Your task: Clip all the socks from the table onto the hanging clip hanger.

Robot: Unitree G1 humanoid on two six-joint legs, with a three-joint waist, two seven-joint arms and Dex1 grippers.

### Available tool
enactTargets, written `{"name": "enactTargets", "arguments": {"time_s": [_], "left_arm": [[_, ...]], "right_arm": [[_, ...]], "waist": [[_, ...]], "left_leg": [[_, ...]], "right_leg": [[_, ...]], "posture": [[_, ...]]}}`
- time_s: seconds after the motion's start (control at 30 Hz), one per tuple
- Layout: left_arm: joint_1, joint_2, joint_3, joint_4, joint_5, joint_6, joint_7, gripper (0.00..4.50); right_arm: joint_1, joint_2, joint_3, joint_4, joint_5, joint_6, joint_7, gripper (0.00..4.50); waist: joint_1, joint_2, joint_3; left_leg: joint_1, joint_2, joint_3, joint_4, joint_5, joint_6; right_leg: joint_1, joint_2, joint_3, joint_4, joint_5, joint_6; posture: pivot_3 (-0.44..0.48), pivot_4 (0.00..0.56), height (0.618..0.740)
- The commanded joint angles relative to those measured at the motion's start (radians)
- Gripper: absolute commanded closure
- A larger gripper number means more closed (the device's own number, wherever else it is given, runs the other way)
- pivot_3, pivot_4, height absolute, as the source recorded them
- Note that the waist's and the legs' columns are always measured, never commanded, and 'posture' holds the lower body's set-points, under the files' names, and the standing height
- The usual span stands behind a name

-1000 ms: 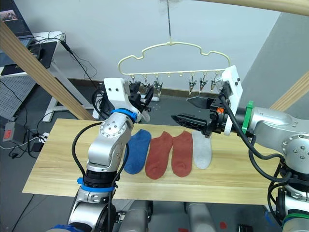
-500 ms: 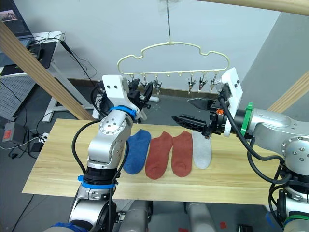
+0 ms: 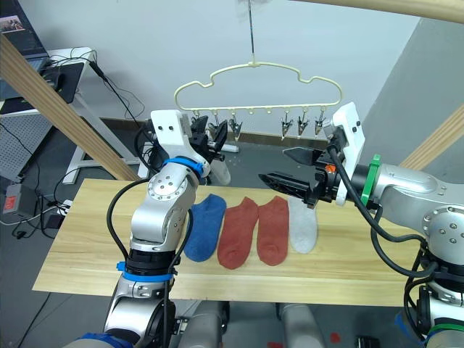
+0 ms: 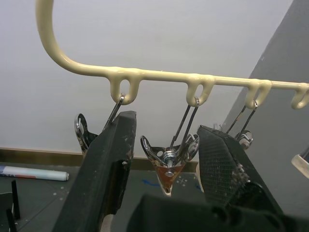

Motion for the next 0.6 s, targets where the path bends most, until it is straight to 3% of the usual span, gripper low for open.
{"name": "enactTargets", "arguments": {"time_s": [0.03, 0.23, 0.47, 0.6], "left_arm": [[-0.025, -0.007, 0.006, -0.016, -0.008, -0.032, -0.007, 2.74], [-0.026, -0.006, 0.006, -0.018, -0.008, -0.033, -0.011, 4.46], [-0.024, 0.004, 0.007, -0.043, -0.017, -0.003, -0.025, 4.46], [-0.031, 0.012, 0.05, -0.082, -0.088, 0.087, -0.054, 4.46]], "right_arm": [[0.004, -0.006, -0.011, -0.034, 0.027, -0.024, -0.003, 0.0], [0.005, -0.002, -0.006, -0.035, 0.029, -0.027, -0.01, 0.0], [0.006, -0.002, 0.0, -0.033, 0.025, -0.025, -0.009, 0.0], [0.02, -0.019, 0.052, -0.018, -0.036, 0.012, -0.027, 0.0]], "waist": [[-0.001, 0.0, 0.0], [-0.004, 0.0, 0.0], [-0.007, 0.0, 0.0], [-0.008, 0.0, 0.0]], "left_leg": [[0.0, 0.0, 0.0, 0.0, 0.0, 0.0], [0.0, 0.0, 0.0, 0.0, 0.0, 0.0], [0.0, 0.0, 0.0, 0.0, 0.0, 0.0], [0.0, 0.0, 0.0, 0.0, 0.0, 0.0]], "right_leg": [[0.0, 0.0, 0.0, 0.0, 0.0, 0.0], [0.0, 0.0, 0.0, 0.0, 0.0, 0.0], [0.0, 0.0, 0.0, 0.0, 0.0, 0.0], [0.0, 0.0, 0.0, 0.0, 0.0, 0.0]], "posture": [[-0.078, 0.291, 0.74], [-0.074, 0.294, 0.74], [-0.067, 0.294, 0.74], [-0.067, 0.297, 0.74]]}}
